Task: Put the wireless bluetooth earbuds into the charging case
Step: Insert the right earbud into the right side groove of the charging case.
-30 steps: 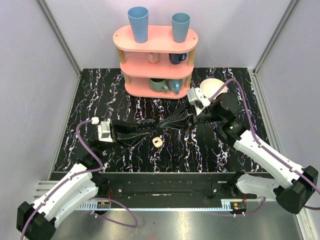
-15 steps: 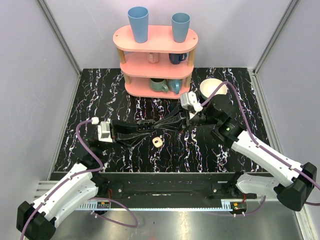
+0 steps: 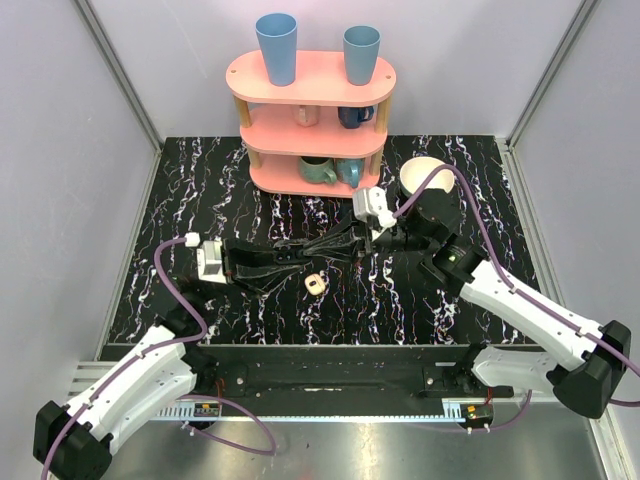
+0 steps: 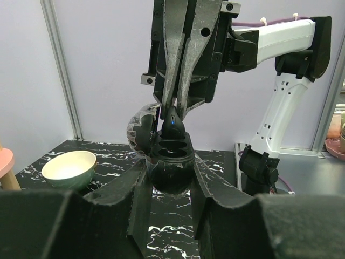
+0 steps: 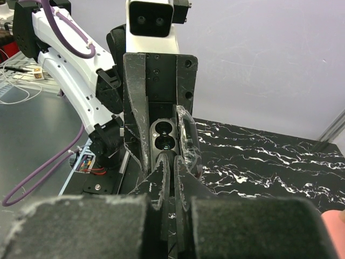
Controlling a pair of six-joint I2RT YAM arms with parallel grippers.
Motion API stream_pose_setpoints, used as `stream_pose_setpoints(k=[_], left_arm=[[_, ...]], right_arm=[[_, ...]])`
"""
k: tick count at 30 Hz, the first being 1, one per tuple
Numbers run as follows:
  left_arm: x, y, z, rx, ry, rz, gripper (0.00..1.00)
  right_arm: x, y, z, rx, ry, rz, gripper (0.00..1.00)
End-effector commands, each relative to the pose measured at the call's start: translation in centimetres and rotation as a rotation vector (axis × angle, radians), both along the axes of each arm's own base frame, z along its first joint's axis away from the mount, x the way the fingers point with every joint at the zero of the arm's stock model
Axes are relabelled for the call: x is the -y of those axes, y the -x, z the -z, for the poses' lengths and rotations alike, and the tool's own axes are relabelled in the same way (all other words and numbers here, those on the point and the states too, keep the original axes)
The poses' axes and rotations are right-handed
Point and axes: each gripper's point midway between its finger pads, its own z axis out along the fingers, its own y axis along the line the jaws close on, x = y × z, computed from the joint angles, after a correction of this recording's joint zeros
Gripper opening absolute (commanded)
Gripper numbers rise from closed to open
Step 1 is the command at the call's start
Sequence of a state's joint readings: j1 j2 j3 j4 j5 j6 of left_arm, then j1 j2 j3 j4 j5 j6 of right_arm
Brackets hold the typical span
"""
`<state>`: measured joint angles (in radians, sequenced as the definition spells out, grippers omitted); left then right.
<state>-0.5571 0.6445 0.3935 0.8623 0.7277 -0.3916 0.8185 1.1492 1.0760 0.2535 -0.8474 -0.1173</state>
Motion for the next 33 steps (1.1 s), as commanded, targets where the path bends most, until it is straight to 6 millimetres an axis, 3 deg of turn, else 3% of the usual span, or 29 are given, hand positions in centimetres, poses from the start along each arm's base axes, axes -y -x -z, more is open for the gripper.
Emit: stream_pose_setpoints(k=[1, 11, 12, 21, 33], left_arm=[[-0.5, 1.1, -3.1, 0.096, 0.057, 0.011, 0.00], [-1.0, 0.9, -3.4, 0.104, 0.087, -0.026, 0.00], [-1.0, 0.8, -3.3, 0.101, 0.089, -0.030, 0.00], [-1.3, 0.5, -3.2, 0.096, 0.101, -0.057, 0.00], [-1.6, -0.2, -2.3, 0.077, 0.082, -0.109, 0.00]], right_arm=[[-0.4, 0.0, -1.4, 0.040, -0.018, 0.013, 0.00], [-0.4, 0.1, -0.5, 0.031, 0.029, 0.019, 0.00], [-0.4, -0.1, -0.4, 0.028, 0.031, 0.030, 0.10], [0.2, -0.1, -1.6, 0.053, -0.012, 0.062, 0.41], [0.8, 0.5, -3.5, 0.061, -0.094, 0.063, 0.48]])
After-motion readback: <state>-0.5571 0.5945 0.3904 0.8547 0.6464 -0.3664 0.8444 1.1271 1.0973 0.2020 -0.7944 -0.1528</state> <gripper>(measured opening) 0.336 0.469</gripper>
